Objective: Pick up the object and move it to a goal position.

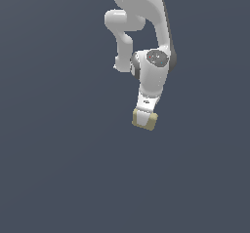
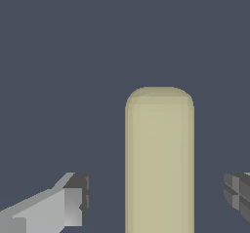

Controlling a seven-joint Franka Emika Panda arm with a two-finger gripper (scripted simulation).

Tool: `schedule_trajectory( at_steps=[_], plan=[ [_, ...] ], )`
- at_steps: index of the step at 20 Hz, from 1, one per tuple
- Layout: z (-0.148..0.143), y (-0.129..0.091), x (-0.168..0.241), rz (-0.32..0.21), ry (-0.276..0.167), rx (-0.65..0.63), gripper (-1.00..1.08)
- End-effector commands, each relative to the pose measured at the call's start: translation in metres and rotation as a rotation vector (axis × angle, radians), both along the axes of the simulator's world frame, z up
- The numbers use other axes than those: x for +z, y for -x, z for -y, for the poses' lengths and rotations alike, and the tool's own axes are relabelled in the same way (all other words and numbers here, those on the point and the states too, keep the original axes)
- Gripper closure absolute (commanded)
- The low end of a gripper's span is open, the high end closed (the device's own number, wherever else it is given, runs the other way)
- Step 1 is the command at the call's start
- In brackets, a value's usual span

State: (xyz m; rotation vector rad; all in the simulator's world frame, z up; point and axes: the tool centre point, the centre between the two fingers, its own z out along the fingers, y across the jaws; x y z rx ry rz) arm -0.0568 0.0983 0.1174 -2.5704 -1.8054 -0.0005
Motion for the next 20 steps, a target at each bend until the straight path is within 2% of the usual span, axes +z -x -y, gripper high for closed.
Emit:
schedule_trajectory(
  at_steps=[1,7,8,20],
  plan=[
    [0.000,0.000,-0.011,0.000,0.000,0.001,-0.92],
    [0.000,0.000,-0.022,0.000,0.000,0.002,-0.92],
    [0.000,0.000,-0.022,0.000,0.000,0.002,1.08],
    [0.000,-0.001,-0.020,0.001,0.001,0.002,1.08]
  ],
)
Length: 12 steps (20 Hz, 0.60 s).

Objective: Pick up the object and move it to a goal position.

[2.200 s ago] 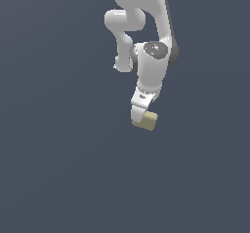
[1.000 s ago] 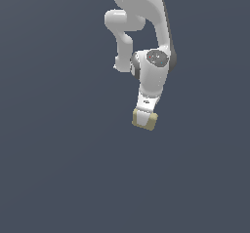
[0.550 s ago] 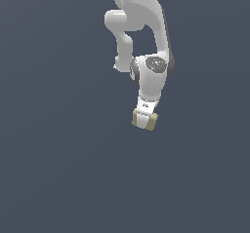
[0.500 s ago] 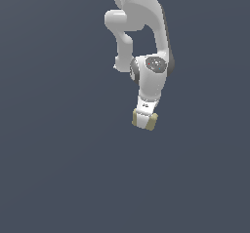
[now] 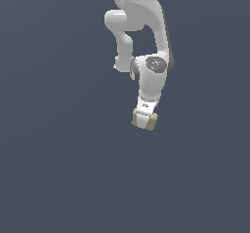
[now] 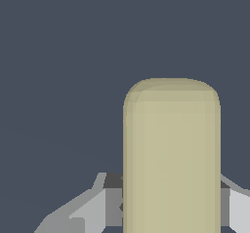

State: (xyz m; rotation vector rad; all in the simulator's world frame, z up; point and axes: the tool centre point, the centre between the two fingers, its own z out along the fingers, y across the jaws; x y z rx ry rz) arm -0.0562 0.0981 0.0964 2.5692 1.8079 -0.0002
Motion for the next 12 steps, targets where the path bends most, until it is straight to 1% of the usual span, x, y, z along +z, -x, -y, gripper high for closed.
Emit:
schedule_trajectory(
  at_steps=[1,6,12],
  plan=[
    [-0.001,-0.001,0.002,0.001,0.000,0.000,1.08],
    [-0.005,-0.003,0.018,0.000,0.000,0.000,1.08],
    [-0.014,-0.010,0.055,0.000,-0.001,0.001,1.08]
  ],
)
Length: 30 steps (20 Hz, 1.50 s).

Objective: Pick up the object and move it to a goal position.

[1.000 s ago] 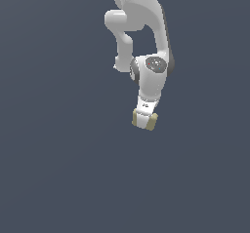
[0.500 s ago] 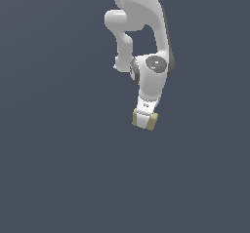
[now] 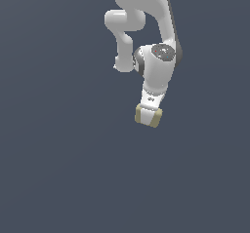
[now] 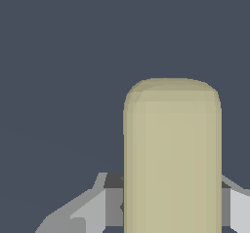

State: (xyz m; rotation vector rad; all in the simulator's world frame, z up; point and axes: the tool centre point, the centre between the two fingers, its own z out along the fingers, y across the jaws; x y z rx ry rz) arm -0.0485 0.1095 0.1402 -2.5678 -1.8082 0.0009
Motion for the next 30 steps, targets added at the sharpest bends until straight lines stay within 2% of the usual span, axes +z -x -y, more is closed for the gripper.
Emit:
schedule_trajectory(
  at_steps=[1,19,30],
  plan=[
    [-0.005,-0.003,0.019,0.001,0.000,0.001,1.08],
    [-0.049,-0.039,0.193,0.001,-0.001,0.000,1.08],
    [-0.063,-0.054,0.248,0.001,0.000,-0.001,1.08]
  ],
)
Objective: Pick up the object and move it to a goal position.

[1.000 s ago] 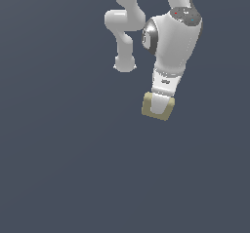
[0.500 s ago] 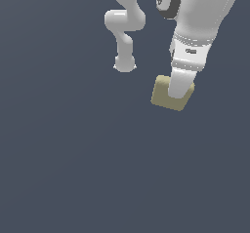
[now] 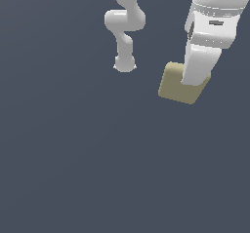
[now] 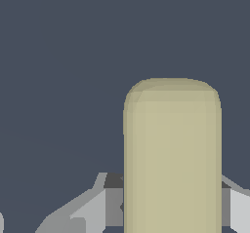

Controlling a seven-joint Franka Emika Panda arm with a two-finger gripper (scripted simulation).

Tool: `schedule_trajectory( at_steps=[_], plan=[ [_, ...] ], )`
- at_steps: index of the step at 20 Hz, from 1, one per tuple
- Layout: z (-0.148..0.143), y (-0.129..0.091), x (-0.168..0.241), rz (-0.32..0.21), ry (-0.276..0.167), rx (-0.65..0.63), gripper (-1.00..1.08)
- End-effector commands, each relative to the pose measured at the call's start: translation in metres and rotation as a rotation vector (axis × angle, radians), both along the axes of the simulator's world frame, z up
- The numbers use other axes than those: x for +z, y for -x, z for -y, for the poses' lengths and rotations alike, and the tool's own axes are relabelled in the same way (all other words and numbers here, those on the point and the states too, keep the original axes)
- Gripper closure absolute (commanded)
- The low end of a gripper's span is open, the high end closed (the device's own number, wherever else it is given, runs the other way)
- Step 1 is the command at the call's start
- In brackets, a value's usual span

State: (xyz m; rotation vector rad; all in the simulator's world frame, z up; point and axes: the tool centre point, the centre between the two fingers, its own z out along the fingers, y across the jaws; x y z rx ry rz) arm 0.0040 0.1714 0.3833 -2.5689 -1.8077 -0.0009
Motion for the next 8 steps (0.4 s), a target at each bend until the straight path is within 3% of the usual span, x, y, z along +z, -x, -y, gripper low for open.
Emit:
schedule_trajectory(
  at_steps=[1,8],
  plan=[
    [-0.0018,-0.0022,0.0075,0.000,0.000,0.000,1.08],
    [-0.0039,-0.0046,0.0147,0.000,0.001,0.000,1.08]
  ],
)
